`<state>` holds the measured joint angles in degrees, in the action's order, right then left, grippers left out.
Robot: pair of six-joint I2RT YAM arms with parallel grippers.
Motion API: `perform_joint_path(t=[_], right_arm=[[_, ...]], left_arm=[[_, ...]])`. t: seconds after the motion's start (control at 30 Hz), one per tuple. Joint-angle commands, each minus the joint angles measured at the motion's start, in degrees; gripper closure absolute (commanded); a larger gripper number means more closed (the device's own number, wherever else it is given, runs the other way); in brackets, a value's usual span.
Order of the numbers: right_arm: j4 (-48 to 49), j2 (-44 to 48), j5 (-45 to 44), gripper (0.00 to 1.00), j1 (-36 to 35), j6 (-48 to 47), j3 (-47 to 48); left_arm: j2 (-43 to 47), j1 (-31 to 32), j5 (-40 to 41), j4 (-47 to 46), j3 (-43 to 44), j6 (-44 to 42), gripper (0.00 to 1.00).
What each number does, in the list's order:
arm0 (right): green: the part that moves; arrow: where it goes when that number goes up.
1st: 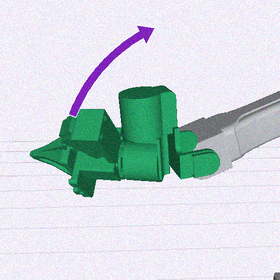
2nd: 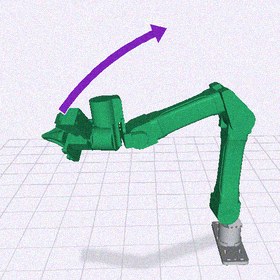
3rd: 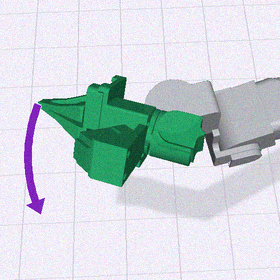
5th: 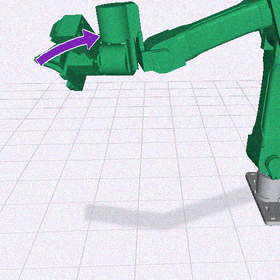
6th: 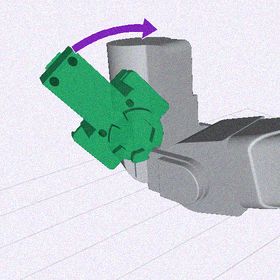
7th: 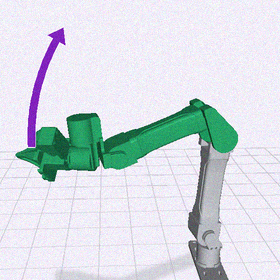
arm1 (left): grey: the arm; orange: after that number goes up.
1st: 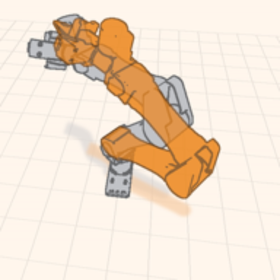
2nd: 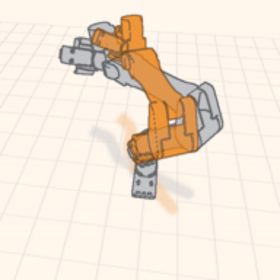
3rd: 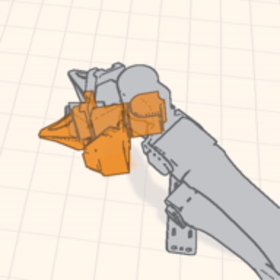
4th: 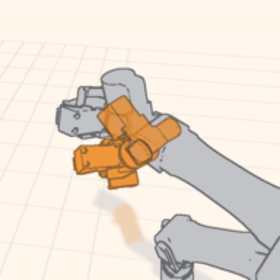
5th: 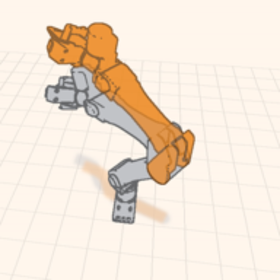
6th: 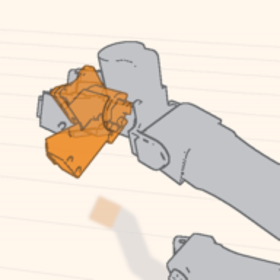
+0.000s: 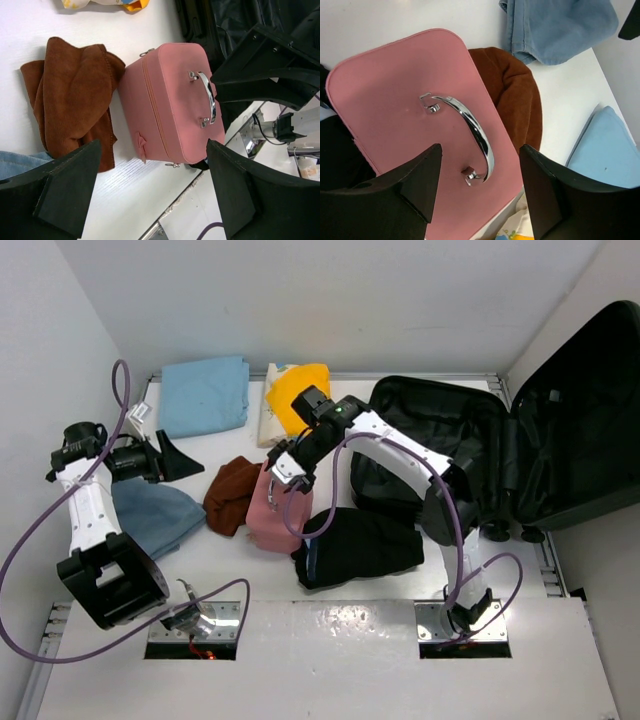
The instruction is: Pack the luggage
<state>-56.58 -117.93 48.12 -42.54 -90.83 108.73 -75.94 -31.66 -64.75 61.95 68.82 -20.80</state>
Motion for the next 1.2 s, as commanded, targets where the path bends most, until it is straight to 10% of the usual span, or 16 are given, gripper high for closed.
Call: perform_joint_path(t=[0.0, 0.53, 0.63, 0.73, 1.17], right_arm=[[-6.94, -1.94, 3.12, 0.36, -0.70, -6.98, 4.12], [-26.13, -9.60, -6.63, 0.48, -3.77, -23.96, 14.14], [-27.01, -9.78, -7.94, 0.61, -4.12, -24.05, 15.19], [-27.62, -9.25, -8.92, 0.98, -3.95, -22.30, 15.90], [-23.06, 1.36, -6.11, 1.00, 0.80, -16.94, 8.53]], left_arm=[[2.38, -1.21, -2.66, -1.22, -0.79, -1.27, 0.09], [6.85, -2.79, 0.06, -3.86, -3.16, 2.42, 0.10], [8.17, -2.79, 0.06, -3.86, -4.30, 2.43, 0.10], [8.71, -2.79, 0.06, -5.08, -5.54, 2.96, 0.10], [6.77, -2.27, -2.92, -5.09, -5.54, 1.29, 0.15]])
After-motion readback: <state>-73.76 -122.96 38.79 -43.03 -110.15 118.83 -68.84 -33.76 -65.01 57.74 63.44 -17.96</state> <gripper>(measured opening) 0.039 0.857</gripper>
